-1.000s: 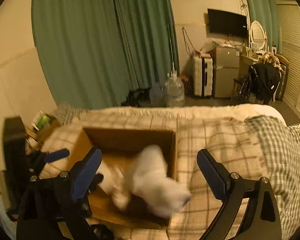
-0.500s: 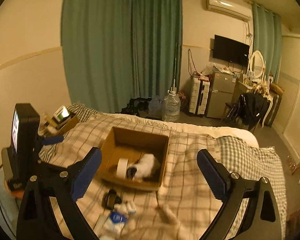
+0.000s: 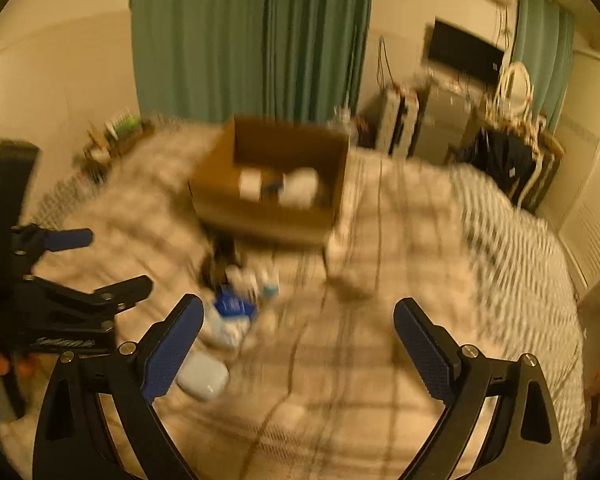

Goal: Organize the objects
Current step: 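Grasp the white earbuds case with the right tool while the left tool grasps the white tube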

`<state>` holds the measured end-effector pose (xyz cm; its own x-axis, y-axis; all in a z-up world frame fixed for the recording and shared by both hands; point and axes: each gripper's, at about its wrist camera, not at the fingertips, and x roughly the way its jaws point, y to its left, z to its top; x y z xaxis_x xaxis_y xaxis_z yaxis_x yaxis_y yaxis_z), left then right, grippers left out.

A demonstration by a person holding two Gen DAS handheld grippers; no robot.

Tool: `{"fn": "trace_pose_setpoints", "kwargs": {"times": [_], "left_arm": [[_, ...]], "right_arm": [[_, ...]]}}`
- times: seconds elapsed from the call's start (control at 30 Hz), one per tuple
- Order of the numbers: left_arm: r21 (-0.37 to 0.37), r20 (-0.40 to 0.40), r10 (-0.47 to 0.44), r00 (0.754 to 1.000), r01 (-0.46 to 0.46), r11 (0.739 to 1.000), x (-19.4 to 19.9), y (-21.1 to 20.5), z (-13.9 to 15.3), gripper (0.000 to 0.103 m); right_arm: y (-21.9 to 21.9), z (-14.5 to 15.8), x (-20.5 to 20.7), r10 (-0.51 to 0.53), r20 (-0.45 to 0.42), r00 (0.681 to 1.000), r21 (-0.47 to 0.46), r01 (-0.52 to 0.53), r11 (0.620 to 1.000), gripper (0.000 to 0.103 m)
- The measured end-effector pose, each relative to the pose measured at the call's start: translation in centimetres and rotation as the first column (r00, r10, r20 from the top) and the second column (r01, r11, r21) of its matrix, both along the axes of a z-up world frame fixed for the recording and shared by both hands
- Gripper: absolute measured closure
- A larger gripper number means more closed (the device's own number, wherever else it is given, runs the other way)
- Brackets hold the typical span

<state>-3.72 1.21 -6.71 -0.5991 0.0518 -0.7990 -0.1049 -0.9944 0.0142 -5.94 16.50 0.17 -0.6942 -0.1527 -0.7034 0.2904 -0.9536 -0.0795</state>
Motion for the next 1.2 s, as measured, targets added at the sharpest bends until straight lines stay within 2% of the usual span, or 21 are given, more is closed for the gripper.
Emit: {"fn": "trace_pose_setpoints", "kwargs": {"times": [0.07,0.13,0.17,0.3,0.4,0.47,0.5,0.53,0.6,0.7,0.77,0.93,1.03,1.1,1.2], "left_arm": [[-0.006,0.064,-0.019,0.998,0.019,1.000,0.2,0.8,-2.7,0.003],[-0.028,0.106,-0.044,0.993,0.047,0.999,0.4,1.6,-4.5,0.016],[-0.040,0.123,-0.053,0.991,0.059,0.997,0.4,1.9,-5.2,0.019],[-0.050,0.160,-0.112,0.981,0.122,0.991,-0.1,3.6,-6.7,0.026],[0.022,0.191,-0.170,0.967,0.169,0.985,-0.6,4.3,-7.7,0.033],[0.054,0.204,-0.163,0.965,0.156,0.986,-0.9,3.9,-8.1,0.046],[0.061,0.204,-0.149,0.968,0.140,0.988,-0.9,3.5,-8.0,0.069],[0.067,0.211,-0.136,0.968,0.124,0.990,-0.9,3.0,-8.1,0.085],[0.105,0.230,-0.132,0.964,0.110,0.988,-0.8,2.2,-8.3,0.091],[0.098,0.201,-0.125,0.972,0.107,0.989,0.1,1.9,-7.4,0.093],[0.072,0.157,-0.123,0.980,0.113,0.991,0.7,1.9,-6.0,0.094],[0.031,0.045,-0.057,0.997,0.055,0.998,2.2,-0.3,-2.4,0.095],[0.027,0.041,-0.042,0.998,0.040,0.999,2.4,-1.7,-1.9,0.095],[0.040,0.041,-0.015,0.999,0.013,0.999,2.2,-2.9,-1.9,0.095],[0.018,0.033,0.011,0.999,-0.012,1.000,2.3,-3.5,-2.3,0.095]], "right_arm": [[0.1,-2.5,-0.2,-0.020,0.045,0.999,0.010,0.019,1.000,0.007],[0.3,-5.2,-0.3,-0.016,0.113,0.994,0.004,0.015,1.000,0.007],[0.5,-6.1,-0.5,-0.017,0.137,0.990,0.002,0.017,1.000,0.007],[0.8,-6.5,-0.6,-0.017,0.147,0.989,-0.023,0.020,1.000,0.007],[1.0,-6.7,-0.8,-0.021,0.159,0.987,-0.033,0.027,0.999,0.007],[0.8,-6.6,-0.9,-0.023,0.159,0.987,-0.030,0.028,0.999,0.007],[0.8,-6.5,-0.8,-0.021,0.155,0.988,-0.030,0.026,0.999,0.007],[0.8,-6.5,-0.8,-0.020,0.149,0.989,-0.027,0.024,0.999,0.007],[0.5,-6.5,-0.7,-0.016,0.141,0.990,-0.018,0.019,1.000,0.007],[-0.1,-6.1,-0.4,0.006,0.128,0.992,-0.002,-0.005,1.000,0.007],[-0.7,-5.8,-0.1,0.031,0.120,0.992,-0.006,-0.031,1.000,0.007],[-2.4,-5.1,-0.2,0.106,0.141,0.984,-0.017,-0.104,0.994,0.007],[-4.1,-5.8,-0.8,0.141,0.190,0.972,-0.021,-0.140,0.990,0.007],[-5.6,-7.0,-1.3,0.152,0.230,0.961,0.003,-0.157,0.988,0.007],[-6.9,-9.0,-2.1,0.154,0.284,0.946,0.012,-0.164,0.986,0.007]]}}
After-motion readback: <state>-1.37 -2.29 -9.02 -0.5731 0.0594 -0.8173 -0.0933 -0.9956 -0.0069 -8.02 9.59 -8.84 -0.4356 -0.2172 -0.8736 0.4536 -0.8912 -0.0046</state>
